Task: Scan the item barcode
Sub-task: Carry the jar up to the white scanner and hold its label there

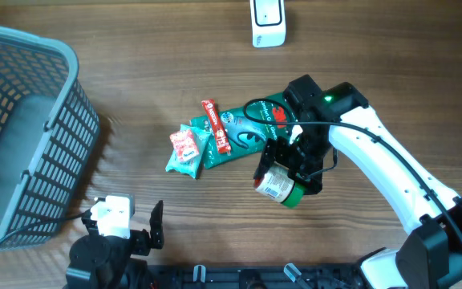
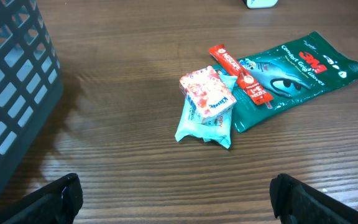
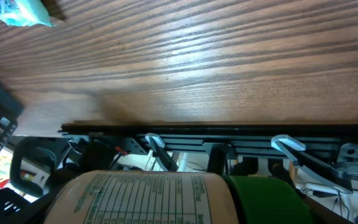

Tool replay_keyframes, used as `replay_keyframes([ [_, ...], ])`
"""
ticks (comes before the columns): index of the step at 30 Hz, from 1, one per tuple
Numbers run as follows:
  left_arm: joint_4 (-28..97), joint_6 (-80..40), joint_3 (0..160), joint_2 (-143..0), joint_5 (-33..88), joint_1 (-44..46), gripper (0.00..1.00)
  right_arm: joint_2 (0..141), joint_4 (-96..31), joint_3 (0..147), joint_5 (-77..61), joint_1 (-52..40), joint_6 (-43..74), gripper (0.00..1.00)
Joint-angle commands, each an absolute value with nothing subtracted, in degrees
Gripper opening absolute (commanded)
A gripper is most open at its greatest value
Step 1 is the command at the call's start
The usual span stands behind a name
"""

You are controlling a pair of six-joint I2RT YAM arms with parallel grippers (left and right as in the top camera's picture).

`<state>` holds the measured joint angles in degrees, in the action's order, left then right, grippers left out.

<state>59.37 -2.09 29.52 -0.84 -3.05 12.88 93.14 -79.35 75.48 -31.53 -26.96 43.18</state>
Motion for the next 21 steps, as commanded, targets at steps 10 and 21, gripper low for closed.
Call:
replay_keyframes([
  [10,59.18,-2.22,29.71,-0.47,-2.37,12.62,1.0,92.14,-61.25,76.27,-16.69,-27.14,41.95,0.57],
  [21,59.18,-2.22,29.71,-0.47,-2.37,12.62,1.0,94.76,-28.36,76.27,8.99,-27.14,35.9,0.66],
])
